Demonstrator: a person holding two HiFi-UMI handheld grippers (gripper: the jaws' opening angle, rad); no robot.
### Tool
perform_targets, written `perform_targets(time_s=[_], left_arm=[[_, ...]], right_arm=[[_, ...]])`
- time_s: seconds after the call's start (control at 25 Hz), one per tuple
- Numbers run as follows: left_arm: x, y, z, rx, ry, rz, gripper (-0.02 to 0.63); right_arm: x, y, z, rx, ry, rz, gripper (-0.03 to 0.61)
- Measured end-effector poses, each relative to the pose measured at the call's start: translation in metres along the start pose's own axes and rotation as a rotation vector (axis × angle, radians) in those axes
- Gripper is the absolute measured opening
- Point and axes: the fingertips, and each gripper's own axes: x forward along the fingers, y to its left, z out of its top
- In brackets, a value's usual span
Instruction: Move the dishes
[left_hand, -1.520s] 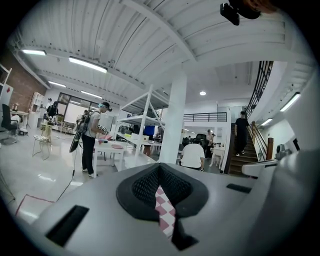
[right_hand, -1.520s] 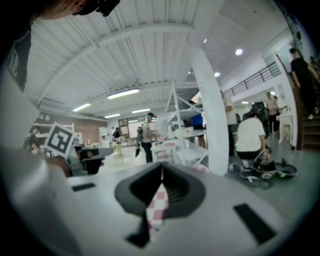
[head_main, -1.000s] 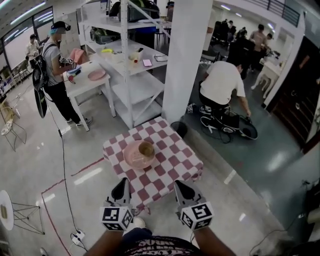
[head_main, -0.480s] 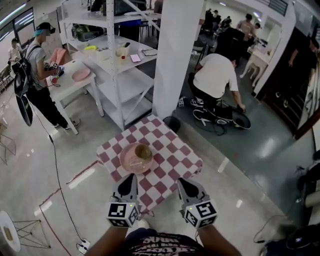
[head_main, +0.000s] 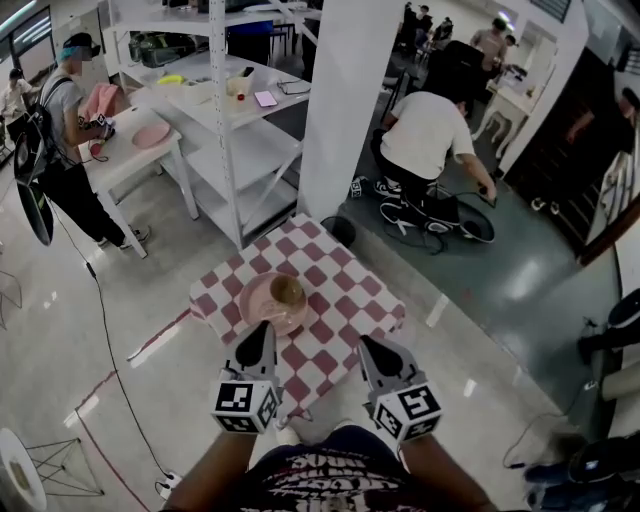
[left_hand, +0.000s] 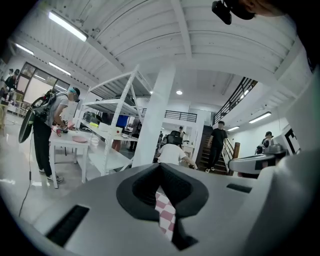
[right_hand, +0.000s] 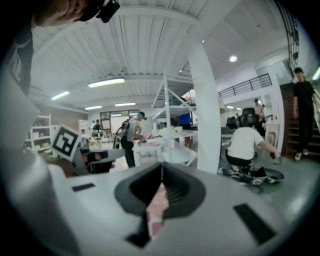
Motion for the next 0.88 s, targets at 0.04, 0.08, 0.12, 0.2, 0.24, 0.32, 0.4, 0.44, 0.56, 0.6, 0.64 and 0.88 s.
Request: perform_targets(time_s=[0.04, 0.08, 0.12, 0.2, 0.24, 0.32, 0.4, 0.44, 0.56, 0.6, 0.64, 0.88], left_arm=[[0.001, 0.002, 0.000, -0.001, 0.002, 0.000, 0.025], [0.002, 0.003, -0.002, -0.003, 0.005, 0.001, 0.025], [0.002, 0.005, -0.004, -0.004, 0.010, 0.005, 0.025], [0.002, 0.011, -0.008, -0.004, 0.021, 0.019, 0.025], [0.001, 0.013, -0.010, -0.003, 0.026, 0.028, 0.025], [0.001, 0.020, -0.014, -0.003, 0.037, 0.052, 0.025], [0.001, 0.028, -0.017, -0.003, 0.047, 0.081, 0.025], [0.001, 0.033, -0.018, -0.003, 0.051, 0.097, 0.025], [0.004, 0.041, -0.020, -0.003, 0.063, 0.140, 0.025], [0.006, 0.043, -0.020, -0.001, 0.065, 0.153, 0.025], [0.008, 0.045, -0.021, 0.002, 0.069, 0.166, 0.025], [0.032, 0.045, -0.035, -0.012, 0.102, 0.206, 0.025]], right_arm=[[0.001, -0.001, 0.001, 0.002, 0.001, -0.005, 0.034], [0.002, -0.002, 0.000, 0.004, 0.002, -0.007, 0.034], [0.003, -0.002, -0.002, 0.008, 0.004, -0.007, 0.034], [0.009, -0.003, -0.006, 0.019, 0.012, 0.001, 0.034], [0.013, -0.002, -0.008, 0.025, 0.017, 0.010, 0.034], [0.022, -0.001, -0.011, 0.033, 0.028, 0.035, 0.034], [0.033, 0.000, -0.012, 0.037, 0.029, 0.064, 0.034], [0.039, 0.000, -0.012, 0.037, 0.028, 0.079, 0.034], [0.058, -0.004, -0.014, 0.034, 0.038, 0.115, 0.034], [0.063, -0.007, -0.014, 0.034, 0.043, 0.125, 0.034], [0.068, -0.009, -0.015, 0.035, 0.047, 0.134, 0.034], [0.093, -0.036, -0.023, 0.055, 0.076, 0.162, 0.034]])
